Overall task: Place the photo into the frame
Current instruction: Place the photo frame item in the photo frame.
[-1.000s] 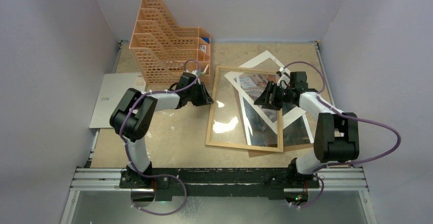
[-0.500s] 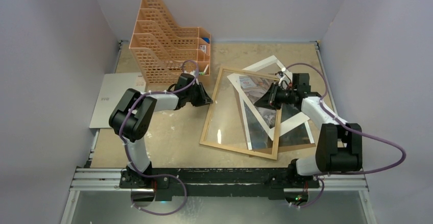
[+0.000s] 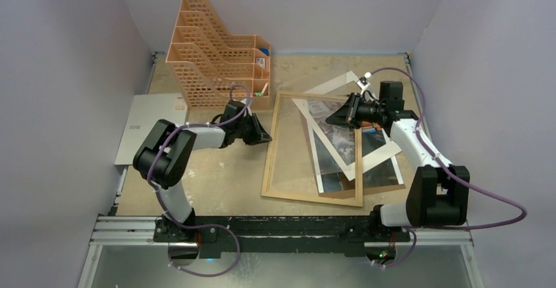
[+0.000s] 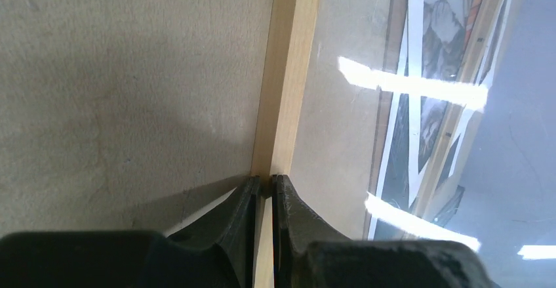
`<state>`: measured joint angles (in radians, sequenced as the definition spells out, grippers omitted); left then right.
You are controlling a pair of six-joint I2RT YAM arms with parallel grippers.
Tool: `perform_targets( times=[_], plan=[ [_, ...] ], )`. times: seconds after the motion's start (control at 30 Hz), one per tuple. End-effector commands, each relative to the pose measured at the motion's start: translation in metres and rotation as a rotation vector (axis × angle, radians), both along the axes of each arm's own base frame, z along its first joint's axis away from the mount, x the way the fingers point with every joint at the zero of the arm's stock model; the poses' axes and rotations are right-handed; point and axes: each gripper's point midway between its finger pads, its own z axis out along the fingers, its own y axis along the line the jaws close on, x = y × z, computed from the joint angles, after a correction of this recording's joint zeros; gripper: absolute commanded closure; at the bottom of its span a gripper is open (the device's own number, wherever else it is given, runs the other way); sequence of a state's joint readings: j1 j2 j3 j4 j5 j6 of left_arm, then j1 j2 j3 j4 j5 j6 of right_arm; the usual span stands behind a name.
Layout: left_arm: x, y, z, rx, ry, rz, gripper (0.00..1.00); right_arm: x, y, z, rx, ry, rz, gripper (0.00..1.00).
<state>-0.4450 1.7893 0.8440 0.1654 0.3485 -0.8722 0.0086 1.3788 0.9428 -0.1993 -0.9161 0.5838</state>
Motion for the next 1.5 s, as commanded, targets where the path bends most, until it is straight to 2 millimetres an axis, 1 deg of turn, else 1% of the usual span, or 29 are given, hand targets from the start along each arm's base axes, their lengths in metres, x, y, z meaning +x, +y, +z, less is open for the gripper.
perform_targets(
  times=[0.0,0.03,0.1,0.17,0.23,0.37,0.53,0.7,0.83,1.0,1.2,1.3,1.47],
  plan=[
    [-0.025,-0.005,-0.003,-0.049,0.046,-0.055,0.87,-0.001,0.003,0.015,0.003,-0.026,0.041,0.87],
    [-0.024,-0.005,0.001,-0.060,0.023,-0.055,0.87,0.000,0.003,0.014,0.001,-0.011,0.029,0.86],
    [-0.022,-0.005,0.005,-0.060,-0.022,-0.068,0.86,0.001,0.004,0.020,0.022,-0.003,0.010,0.84],
    [-0.021,-0.002,0.006,-0.042,-0.049,-0.072,0.86,0.001,0.003,0.027,0.024,-0.001,-0.011,0.83],
    [-0.019,-0.001,0.005,-0.033,-0.067,-0.073,0.86,0.000,0.002,0.029,0.010,0.010,-0.028,0.83],
    [-0.019,-0.004,0.003,-0.035,-0.066,-0.094,0.85,-0.009,0.002,0.031,0.021,0.045,-0.033,0.83],
    [-0.017,-0.007,0.003,-0.058,-0.072,-0.089,0.85,-0.013,0.003,0.036,0.027,0.076,-0.032,0.83],
    [-0.014,-0.007,0.002,-0.050,-0.084,-0.089,0.83,-0.014,0.007,0.037,0.076,0.144,-0.045,0.86],
    [-0.014,-0.007,-0.002,-0.048,-0.079,-0.092,0.82,-0.014,0.011,0.045,0.145,0.178,-0.079,0.88],
    [-0.014,-0.001,-0.005,-0.014,-0.085,-0.077,0.82,-0.012,0.014,0.055,0.176,0.174,-0.122,0.91],
    [-0.014,0.000,-0.005,-0.012,-0.096,-0.076,0.83,-0.009,0.019,0.055,0.157,0.177,-0.131,0.92],
    [-0.014,0.000,-0.004,-0.012,-0.100,-0.074,0.83,-0.009,0.020,0.049,0.142,0.180,-0.130,0.92],
    [-0.012,0.001,-0.004,-0.010,-0.103,-0.069,0.83,-0.006,0.020,0.044,0.082,0.135,-0.107,0.92]
  ],
)
